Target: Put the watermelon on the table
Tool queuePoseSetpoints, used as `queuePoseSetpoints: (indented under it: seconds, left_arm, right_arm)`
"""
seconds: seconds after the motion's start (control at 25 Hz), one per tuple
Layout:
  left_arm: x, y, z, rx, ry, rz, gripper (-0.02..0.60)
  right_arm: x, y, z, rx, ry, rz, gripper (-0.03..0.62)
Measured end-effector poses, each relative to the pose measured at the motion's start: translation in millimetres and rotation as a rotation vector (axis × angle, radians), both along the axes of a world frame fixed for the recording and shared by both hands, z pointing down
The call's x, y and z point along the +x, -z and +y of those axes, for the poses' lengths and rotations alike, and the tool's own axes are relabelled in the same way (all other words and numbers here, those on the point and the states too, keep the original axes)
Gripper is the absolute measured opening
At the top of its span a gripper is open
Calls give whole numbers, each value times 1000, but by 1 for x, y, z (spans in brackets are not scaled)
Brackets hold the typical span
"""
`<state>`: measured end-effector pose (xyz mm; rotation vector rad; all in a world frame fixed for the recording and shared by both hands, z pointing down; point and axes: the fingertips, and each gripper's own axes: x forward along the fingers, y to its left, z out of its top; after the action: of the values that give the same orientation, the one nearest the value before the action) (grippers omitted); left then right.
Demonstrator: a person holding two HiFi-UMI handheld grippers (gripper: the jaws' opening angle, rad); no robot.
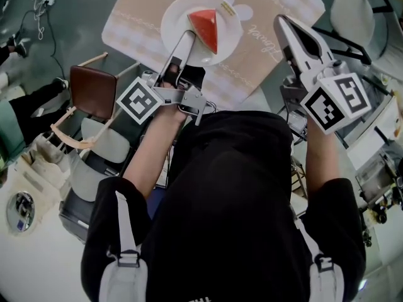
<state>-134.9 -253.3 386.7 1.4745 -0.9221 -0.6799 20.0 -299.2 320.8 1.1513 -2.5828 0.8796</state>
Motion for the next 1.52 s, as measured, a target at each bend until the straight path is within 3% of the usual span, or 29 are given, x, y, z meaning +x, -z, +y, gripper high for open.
queuePoseSetpoints:
  seconds: [0.28,1.52]
  left_arm:
    - [7,-22,2,-47,-22,3,15]
    - [40,-117,-17,-82,-118,-18,15]
  right_arm:
    - [1,-15,-4,-32,-11,11,11]
    - [16,-104,-11,-174,-13,-1,11]
